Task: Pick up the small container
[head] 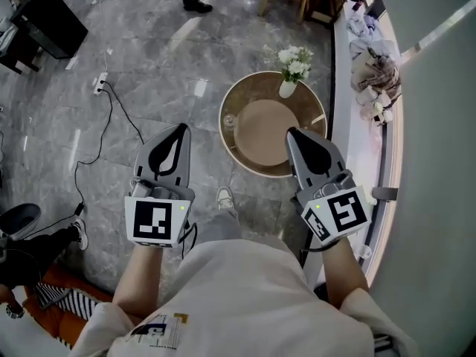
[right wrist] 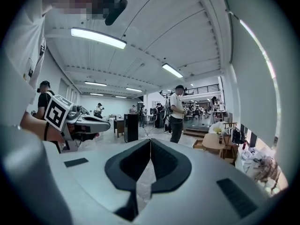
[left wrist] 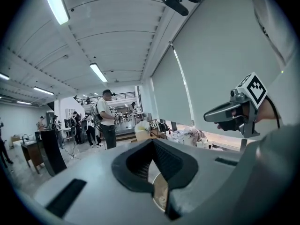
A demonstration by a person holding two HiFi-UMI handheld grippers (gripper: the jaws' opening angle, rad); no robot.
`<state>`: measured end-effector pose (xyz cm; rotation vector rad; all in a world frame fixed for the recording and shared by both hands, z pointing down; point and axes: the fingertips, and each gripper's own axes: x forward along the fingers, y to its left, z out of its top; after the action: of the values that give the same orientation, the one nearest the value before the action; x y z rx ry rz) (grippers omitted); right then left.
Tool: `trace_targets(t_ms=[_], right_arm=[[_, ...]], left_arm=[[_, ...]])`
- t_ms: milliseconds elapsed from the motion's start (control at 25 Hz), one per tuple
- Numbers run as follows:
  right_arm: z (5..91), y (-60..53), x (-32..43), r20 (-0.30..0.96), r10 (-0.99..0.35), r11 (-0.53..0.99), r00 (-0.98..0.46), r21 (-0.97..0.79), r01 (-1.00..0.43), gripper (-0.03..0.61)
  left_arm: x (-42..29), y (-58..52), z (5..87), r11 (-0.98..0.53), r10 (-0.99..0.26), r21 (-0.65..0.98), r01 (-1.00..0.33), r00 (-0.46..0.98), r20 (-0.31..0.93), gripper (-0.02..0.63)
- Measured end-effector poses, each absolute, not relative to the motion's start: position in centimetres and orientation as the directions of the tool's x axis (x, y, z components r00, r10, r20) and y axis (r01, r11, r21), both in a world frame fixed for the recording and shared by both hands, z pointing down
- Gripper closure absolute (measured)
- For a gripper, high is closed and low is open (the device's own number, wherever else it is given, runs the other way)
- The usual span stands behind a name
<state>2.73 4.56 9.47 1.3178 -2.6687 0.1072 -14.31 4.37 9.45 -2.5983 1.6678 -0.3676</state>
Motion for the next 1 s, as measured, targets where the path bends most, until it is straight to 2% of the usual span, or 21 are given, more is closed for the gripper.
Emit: trace_targets(t_ms=[520,1000], right_arm=[[10.3,-3.3,0.4,0.196,-0.777,0.619,-0.599,0.066,-0.782,0.571],[13.7,-8.1,2.5,0.198,-0.637,0.763,-0.745,0.024,-0.646,0.571]], left_arm=[[-17.7,-2.3,11.7,-0.428,-0.896,-0.133,-0.894,0.401,0.189,0.606],[-15.4,-4.0,14.7,-0.271,-0.949,-0.203,-0.941,0.227,0.218,0.606]])
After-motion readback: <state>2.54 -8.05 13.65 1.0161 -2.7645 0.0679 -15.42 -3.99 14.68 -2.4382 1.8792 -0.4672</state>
